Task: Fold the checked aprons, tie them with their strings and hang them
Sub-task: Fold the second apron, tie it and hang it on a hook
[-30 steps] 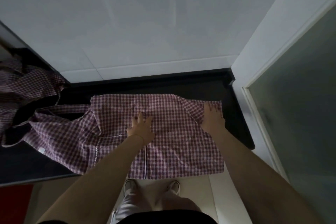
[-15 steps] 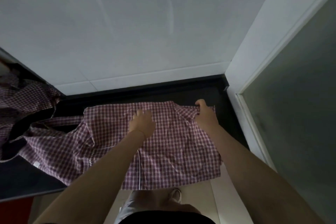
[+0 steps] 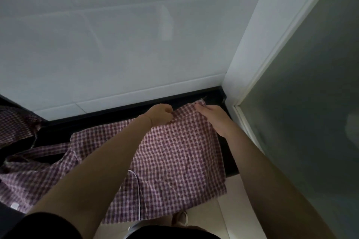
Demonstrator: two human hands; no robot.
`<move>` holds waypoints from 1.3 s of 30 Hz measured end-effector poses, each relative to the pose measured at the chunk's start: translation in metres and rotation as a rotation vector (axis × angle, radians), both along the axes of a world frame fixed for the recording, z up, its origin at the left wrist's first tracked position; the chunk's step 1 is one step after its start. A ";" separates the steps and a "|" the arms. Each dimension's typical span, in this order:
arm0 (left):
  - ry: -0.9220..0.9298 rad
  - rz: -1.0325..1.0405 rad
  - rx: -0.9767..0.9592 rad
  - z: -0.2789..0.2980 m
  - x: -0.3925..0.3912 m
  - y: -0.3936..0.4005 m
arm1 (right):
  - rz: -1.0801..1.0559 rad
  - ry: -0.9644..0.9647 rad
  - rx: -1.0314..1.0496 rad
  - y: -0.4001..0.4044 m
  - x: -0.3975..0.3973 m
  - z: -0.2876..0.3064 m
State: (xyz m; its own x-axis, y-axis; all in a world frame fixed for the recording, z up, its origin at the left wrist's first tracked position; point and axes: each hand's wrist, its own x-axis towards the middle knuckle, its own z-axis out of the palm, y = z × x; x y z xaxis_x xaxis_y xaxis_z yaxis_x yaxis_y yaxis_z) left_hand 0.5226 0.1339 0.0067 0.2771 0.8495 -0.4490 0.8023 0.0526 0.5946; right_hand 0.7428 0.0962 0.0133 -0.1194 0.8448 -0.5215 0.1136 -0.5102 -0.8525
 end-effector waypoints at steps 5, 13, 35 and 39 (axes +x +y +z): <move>0.414 -0.143 -0.132 -0.008 -0.021 0.004 | 0.053 -0.131 -0.081 0.003 0.014 -0.015; 0.447 -0.208 -0.142 -0.014 -0.018 0.018 | 0.282 -0.696 -0.362 0.022 0.035 -0.045; 0.633 -0.094 0.181 -0.102 -0.034 0.009 | 0.120 -1.150 0.039 0.026 0.010 -0.104; 0.590 -0.097 0.152 -0.100 -0.038 0.013 | 0.108 -1.075 -0.106 0.032 0.010 -0.102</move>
State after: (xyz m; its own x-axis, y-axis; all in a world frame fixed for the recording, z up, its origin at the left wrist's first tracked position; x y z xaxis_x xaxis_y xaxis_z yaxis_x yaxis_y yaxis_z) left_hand 0.4848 0.1464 -0.0938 0.0982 0.8994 -0.4260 0.9952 -0.0880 0.0437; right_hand 0.7524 0.1284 -0.0887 0.3721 0.8017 -0.4677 0.8233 -0.5178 -0.2325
